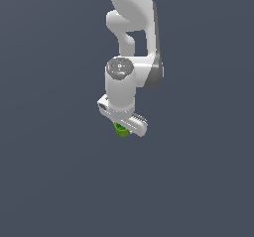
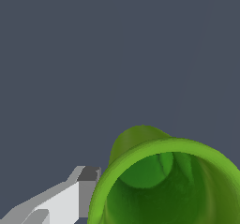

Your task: Pick up the object and move it to a goal position.

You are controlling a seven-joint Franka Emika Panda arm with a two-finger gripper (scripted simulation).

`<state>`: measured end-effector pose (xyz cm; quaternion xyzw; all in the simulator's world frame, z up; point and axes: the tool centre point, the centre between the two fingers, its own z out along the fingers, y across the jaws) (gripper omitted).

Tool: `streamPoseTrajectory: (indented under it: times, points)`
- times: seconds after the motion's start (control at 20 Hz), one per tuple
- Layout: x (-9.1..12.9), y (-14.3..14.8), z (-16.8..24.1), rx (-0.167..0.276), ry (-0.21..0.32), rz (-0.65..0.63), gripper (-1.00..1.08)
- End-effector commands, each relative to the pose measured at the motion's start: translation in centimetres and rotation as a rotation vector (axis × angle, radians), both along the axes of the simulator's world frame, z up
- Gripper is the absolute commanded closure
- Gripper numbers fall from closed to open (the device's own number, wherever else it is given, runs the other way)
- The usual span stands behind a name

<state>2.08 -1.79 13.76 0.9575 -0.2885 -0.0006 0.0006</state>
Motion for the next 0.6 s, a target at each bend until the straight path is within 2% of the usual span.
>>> streamPoseTrajectory:
  times: [0.0, 0.25, 0.55]
  points:
    - [0.7, 1.0, 2.6, 0.0, -0.002, 0.0, 1.08]
    - [2.0, 2.6, 7.0, 0.0, -0.002, 0.0, 1.08]
    - [3.0, 3.8, 10.2, 0.0, -0.002, 0.0, 1.08]
